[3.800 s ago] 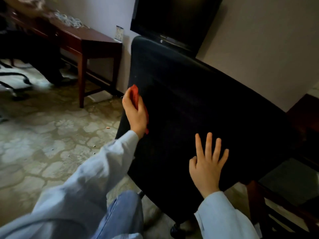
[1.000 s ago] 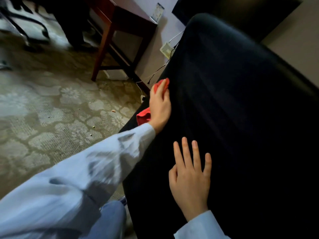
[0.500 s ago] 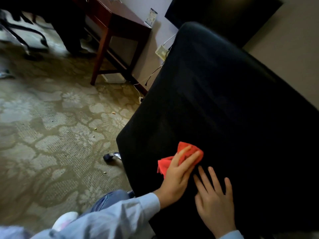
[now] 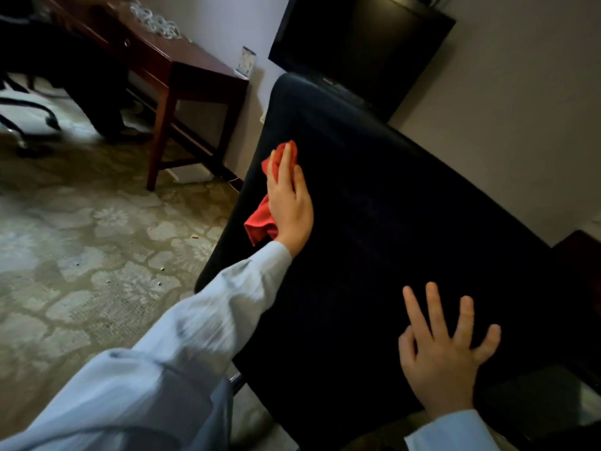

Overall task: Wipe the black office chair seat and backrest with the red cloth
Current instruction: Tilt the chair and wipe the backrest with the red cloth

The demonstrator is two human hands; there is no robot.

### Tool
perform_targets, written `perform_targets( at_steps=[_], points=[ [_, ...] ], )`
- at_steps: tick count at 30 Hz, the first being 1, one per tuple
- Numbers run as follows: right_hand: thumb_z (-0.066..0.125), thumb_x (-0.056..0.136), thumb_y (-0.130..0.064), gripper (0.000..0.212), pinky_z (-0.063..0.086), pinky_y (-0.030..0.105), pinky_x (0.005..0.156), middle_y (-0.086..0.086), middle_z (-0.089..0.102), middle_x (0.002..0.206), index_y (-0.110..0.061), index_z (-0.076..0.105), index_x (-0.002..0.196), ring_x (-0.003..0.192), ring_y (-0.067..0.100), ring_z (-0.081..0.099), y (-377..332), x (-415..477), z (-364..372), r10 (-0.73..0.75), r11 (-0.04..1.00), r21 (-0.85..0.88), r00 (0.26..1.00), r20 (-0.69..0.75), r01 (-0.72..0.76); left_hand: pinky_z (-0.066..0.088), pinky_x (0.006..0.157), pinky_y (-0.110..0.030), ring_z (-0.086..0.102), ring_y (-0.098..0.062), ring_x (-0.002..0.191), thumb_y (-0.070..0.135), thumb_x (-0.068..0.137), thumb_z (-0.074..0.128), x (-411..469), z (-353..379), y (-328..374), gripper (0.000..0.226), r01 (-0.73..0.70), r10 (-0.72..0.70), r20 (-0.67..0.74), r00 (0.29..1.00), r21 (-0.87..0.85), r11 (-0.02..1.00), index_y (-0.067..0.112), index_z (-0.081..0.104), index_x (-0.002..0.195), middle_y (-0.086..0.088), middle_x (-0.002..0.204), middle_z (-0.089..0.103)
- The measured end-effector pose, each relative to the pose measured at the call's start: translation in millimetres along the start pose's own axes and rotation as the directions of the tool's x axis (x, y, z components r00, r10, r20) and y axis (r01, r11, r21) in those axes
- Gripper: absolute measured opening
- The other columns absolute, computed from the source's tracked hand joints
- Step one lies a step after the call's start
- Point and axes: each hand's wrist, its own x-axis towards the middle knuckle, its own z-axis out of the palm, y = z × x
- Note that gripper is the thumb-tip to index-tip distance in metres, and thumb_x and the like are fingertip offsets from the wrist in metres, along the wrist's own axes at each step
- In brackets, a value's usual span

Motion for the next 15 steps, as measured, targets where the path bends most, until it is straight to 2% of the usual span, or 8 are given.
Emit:
perform_targets(
  at_steps=[2,4,7,9,11,13,15],
  points=[
    [0.037,0.08,-0.028,0.076,0.004,0.066,0.101,0.004,0.033,0.141,-0.036,0.004,0.148,0.139,0.036,0.013,2,-1,0,-0.018,0.999,0.052,1.0,0.022,0.017,0.02,0.114,-0.022,0.026,-0.002,0.135,0.017,0.099,0.04,-23,6,5,0.039,-0.04,0.04,0.021,0.999,0.009,0.999,0.016,0.043,0.138,0.0,0.145,0.036],
    [0.035,0.079,-0.029,0.077,0.012,0.07,0.091,0.005,0.032,0.141,-0.037,0.002,0.148,0.128,0.041,0.022,7,2,-1,-0.042,0.994,0.105,0.997,0.058,0.036,0.022,0.113,-0.023,0.029,-0.006,0.134,0.02,0.098,0.04,-47,10,9,0.041,-0.071,0.071,0.056,0.996,0.01,0.997,0.017,0.043,0.138,-0.004,0.145,0.037],
    [0.034,0.079,-0.031,0.076,0.01,0.072,0.093,0.004,0.03,0.142,-0.037,0.002,0.148,0.128,0.042,0.021,17,-1,-2,-0.052,0.993,0.113,0.993,0.106,0.04,0.026,0.114,-0.045,0.028,-0.019,0.138,0.027,0.097,0.04,-92,18,17,0.042,-0.16,0.154,0.137,0.978,0.03,0.987,0.021,0.042,0.138,-0.009,0.147,0.036],
    [0.034,0.079,-0.033,0.075,0.0,0.066,0.105,0.004,0.028,0.145,-0.038,0.005,0.148,0.13,0.042,0.019,20,-6,-2,-0.043,0.995,0.093,0.989,0.141,0.03,0.024,0.112,-0.055,0.02,-0.014,0.142,0.033,0.098,0.037,-121,21,18,0.039,-0.257,0.241,0.202,0.949,0.057,0.965,0.023,0.042,0.136,-0.006,0.147,0.034],
    [0.034,0.079,-0.034,0.072,-0.007,0.051,0.111,0.003,0.025,0.147,-0.038,0.01,0.146,0.136,0.039,0.014,25,-11,-5,-0.036,0.996,0.088,0.984,0.174,0.021,0.018,0.114,-0.053,0.014,-0.008,0.142,0.033,0.099,0.031,-148,23,14,0.037,-0.411,0.373,0.3,0.878,0.073,0.909,0.024,0.042,0.133,-0.001,0.147,0.032],
    [0.034,0.08,-0.034,0.072,-0.01,0.047,0.113,0.0,0.023,0.15,-0.038,0.008,0.147,0.145,0.028,0.0,34,-18,-9,-0.015,0.994,0.108,0.981,0.191,-0.006,0.018,0.114,-0.051,0.023,-0.016,0.139,0.03,0.1,0.033,-162,22,13,0.033,-0.5,0.458,0.357,0.814,0.027,0.866,0.024,0.045,0.131,-0.001,0.143,0.034],
    [0.035,0.083,-0.033,0.07,-0.006,0.047,0.114,-0.002,0.023,0.151,-0.036,0.008,0.148,0.146,0.019,-0.003,45,-25,-13,0.022,0.985,0.162,0.984,0.175,-0.051,0.02,0.115,-0.042,0.031,-0.019,0.134,0.026,0.099,0.036,-158,23,21,0.031,-0.424,0.421,0.259,0.869,-0.046,0.904,0.022,0.048,0.128,-0.004,0.138,0.041]
  ],
)
